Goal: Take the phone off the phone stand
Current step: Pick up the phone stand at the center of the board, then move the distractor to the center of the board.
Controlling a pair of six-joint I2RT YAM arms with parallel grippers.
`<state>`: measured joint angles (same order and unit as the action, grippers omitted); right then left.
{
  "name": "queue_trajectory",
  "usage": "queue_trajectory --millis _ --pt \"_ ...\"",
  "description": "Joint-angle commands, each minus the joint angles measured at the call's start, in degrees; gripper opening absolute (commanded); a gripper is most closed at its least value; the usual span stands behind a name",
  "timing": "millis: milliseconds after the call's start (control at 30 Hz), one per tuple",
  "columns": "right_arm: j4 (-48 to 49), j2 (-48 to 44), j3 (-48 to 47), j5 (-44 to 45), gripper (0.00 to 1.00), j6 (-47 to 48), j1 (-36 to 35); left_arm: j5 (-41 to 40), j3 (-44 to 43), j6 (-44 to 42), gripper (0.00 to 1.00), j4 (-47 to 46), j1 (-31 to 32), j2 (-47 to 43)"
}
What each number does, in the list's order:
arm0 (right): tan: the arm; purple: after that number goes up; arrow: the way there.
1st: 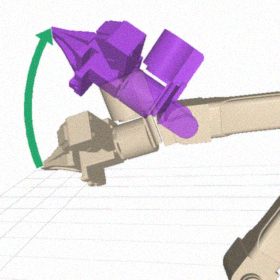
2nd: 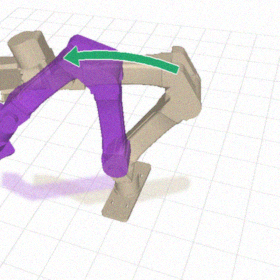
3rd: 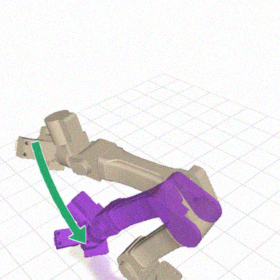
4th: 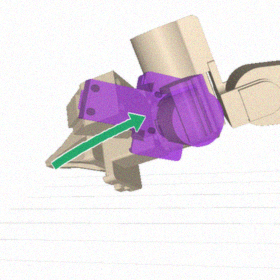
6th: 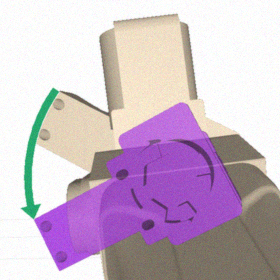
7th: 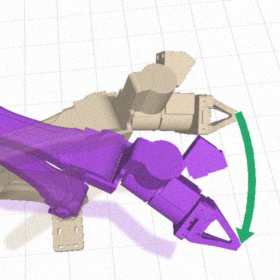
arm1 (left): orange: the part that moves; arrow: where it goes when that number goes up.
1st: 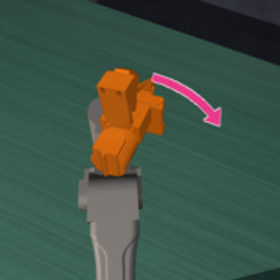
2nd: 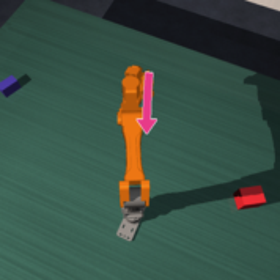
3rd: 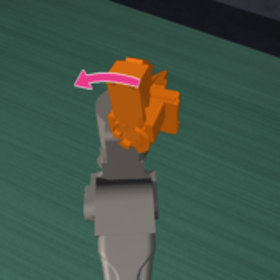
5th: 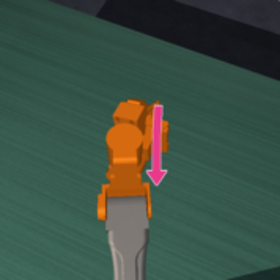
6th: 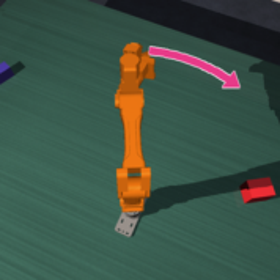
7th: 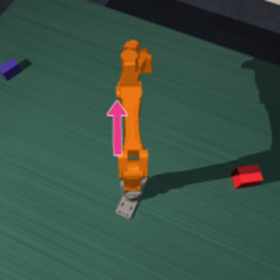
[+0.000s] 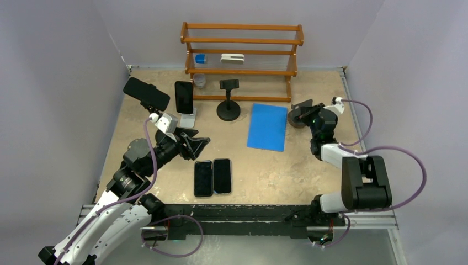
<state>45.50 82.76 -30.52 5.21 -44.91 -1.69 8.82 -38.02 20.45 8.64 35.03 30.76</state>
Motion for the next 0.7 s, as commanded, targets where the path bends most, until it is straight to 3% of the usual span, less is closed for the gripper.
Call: queue_trajectory --millis 0,300,500,667 --pt "3.2 -7.5 -1.1 1.3 0.0 1.5 0.1 0.8 -0.7 0.3 0.56 -1.9 0.3 -0.4" --pt "0.9 -12.6 -2.4 -3.7 0.0 1.5 -1.6 0.8 -0.7 0.4 0.56 -1.9 0.3 -0.6" --pt "5.2 -9.0 -5.4 -10.3 0.0 6.8 -13.4 0.8 -0.7 0.3 0.56 -1.8 0.3 -0.5" --pt "10.9 -1.5 -8.2 -17.6 0.0 6.1 -19.2 0.6 -0.7 0.2 0.56 -1.8 0.3 -0.6"
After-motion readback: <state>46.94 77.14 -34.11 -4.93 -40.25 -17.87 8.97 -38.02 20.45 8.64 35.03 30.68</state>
